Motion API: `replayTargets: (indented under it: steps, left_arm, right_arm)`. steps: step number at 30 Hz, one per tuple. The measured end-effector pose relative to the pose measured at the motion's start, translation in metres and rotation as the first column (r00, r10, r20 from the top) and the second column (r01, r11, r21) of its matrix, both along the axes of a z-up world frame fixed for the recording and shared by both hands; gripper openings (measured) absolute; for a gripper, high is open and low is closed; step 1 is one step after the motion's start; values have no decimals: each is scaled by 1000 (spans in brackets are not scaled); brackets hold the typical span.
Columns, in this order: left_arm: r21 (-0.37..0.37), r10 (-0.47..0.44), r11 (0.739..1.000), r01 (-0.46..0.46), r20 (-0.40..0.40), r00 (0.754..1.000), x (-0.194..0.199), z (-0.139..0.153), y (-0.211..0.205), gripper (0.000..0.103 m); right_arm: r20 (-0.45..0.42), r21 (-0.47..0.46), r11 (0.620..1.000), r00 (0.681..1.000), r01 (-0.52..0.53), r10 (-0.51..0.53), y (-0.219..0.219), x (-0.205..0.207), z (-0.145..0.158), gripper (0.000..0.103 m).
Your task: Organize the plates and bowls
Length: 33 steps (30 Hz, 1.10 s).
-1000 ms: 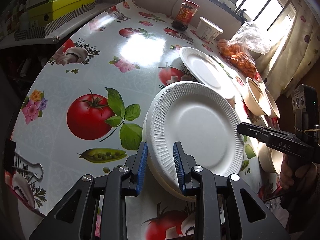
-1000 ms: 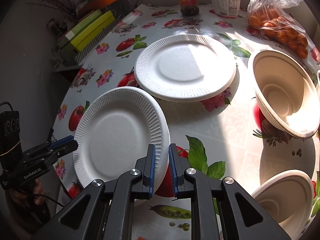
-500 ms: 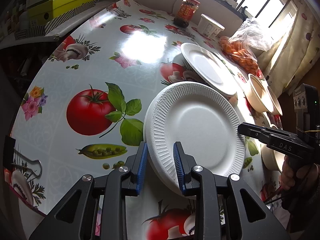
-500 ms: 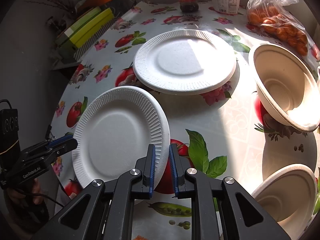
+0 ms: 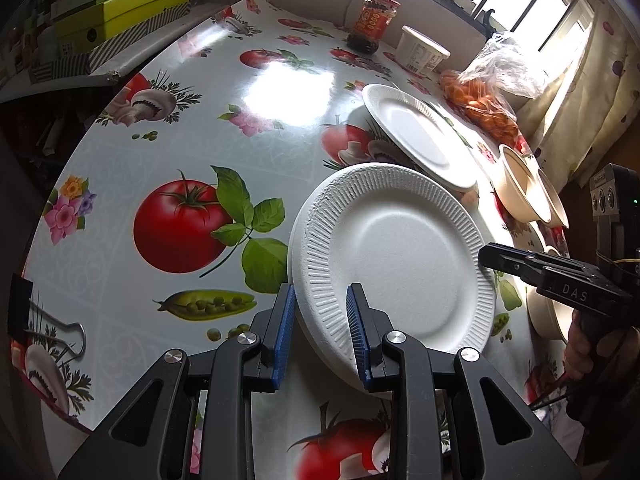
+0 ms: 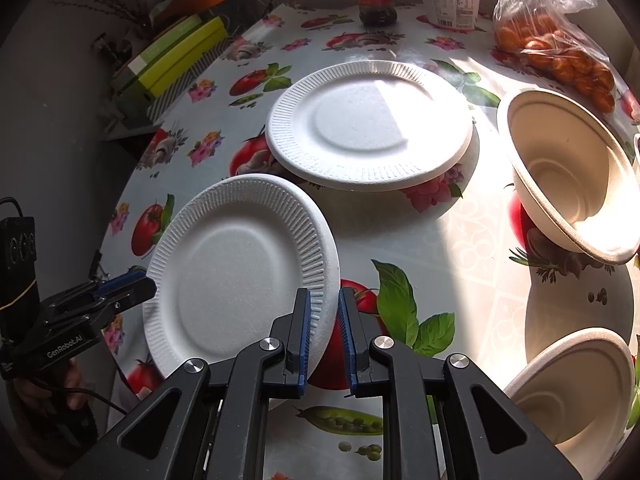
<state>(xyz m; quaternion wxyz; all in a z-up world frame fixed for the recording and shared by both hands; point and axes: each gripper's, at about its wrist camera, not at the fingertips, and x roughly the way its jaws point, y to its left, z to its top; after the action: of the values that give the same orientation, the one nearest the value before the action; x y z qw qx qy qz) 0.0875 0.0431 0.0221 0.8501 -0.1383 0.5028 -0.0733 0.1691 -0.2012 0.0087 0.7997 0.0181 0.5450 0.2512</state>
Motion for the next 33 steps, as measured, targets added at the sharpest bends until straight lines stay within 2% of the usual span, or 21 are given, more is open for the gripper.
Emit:
replayTargets:
  steps: [14, 20, 22, 25, 33]
  left_arm:
    - [-1, -8, 1000, 8, -2, 1000, 3, -1, 1, 28]
    - [-2, -5, 1000, 5, -1, 1000, 3, 0, 1, 29]
    - [-5, -5, 1000, 5, 2, 1000, 3, 1, 2, 30]
    - [-7, -3, 1000, 3, 14, 1000, 3, 5, 3, 41]
    - [4, -2, 1000, 2, 47, 999, 11, 24, 2, 41]
  right_arm:
    - [0, 2, 1000, 1000, 5, -5, 1, 1, 0, 19]
    - [8, 12, 1000, 1000, 14, -15, 0, 2, 3, 29]
    - [14, 14, 1000, 1000, 16, -16, -1, 1, 5, 31]
    - [21, 20, 1000, 1000, 22, -22, -4, 1, 9, 38]
    - [60, 35, 999, 998, 31, -33, -12, 4, 28, 38]
